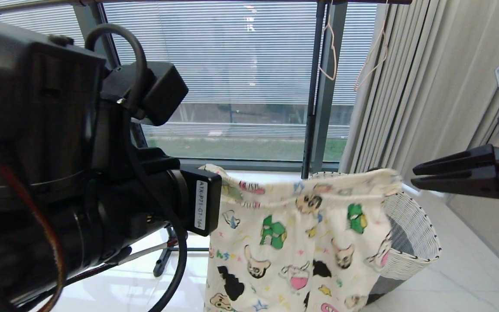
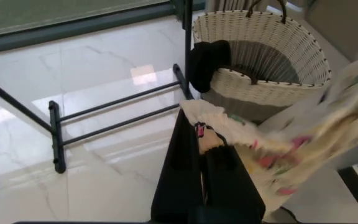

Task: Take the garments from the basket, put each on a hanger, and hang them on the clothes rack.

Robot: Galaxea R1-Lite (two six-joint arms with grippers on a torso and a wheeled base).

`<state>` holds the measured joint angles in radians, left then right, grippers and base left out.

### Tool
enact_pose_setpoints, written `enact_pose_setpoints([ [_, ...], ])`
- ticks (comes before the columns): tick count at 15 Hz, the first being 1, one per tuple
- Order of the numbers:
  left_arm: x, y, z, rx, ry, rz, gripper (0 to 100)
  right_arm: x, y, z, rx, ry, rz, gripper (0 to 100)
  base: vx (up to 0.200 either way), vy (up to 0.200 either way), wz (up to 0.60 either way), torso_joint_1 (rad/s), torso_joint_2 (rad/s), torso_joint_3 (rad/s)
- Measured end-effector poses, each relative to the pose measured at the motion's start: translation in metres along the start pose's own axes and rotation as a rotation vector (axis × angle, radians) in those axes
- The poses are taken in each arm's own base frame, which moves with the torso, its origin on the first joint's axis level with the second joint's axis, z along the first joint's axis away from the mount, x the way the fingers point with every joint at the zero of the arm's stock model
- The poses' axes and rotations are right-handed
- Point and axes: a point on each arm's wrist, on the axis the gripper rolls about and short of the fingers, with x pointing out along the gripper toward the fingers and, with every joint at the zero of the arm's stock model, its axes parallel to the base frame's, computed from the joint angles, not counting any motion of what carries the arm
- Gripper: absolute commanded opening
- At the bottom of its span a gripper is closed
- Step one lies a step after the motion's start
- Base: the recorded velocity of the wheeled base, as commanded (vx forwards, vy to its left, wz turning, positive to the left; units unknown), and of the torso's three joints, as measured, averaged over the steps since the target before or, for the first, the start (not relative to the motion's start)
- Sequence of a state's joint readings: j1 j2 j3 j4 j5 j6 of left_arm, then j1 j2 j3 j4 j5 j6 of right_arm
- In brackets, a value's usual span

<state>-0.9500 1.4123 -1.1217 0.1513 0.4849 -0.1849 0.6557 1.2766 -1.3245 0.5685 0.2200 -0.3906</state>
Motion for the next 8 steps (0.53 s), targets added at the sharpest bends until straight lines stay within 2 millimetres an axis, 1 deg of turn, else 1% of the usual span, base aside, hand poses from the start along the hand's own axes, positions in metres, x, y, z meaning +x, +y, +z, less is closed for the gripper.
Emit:
enact_pose_setpoints([
  [3,0.011,-0.002,-0.002,0.01,0.016,0.053,0,-0.006,0.01,-0.013,-0.004,0.015,0.022,100,0.0,0.0,0.0,0.0,0.0,0.0],
  [5,0.014,-0.001,-0.004,0.021,0.026,0.079,0,-0.013,0.014,-0.022,0.003,0.027,0.002,100,0.0,0.0,0.0,0.0,0.0,0.0],
  [6,0.015,0.004,-0.006,0.036,0.038,0.098,0,-0.016,0.012,-0.026,0.014,0.045,-0.041,100,0.0,0.0,0.0,0.0,0.0,0.0],
  [7,0.014,0.015,-0.01,0.061,0.057,0.136,0,-0.019,0.007,-0.034,0.042,0.078,-0.123,100,0.0,0.0,0.0,0.0,0.0,0.0],
  [8,0.012,0.032,-0.018,0.091,0.09,0.193,0,-0.024,-0.001,-0.043,0.086,0.12,-0.221,100,0.0,0.0,0.0,0.0,0.0,0.0],
])
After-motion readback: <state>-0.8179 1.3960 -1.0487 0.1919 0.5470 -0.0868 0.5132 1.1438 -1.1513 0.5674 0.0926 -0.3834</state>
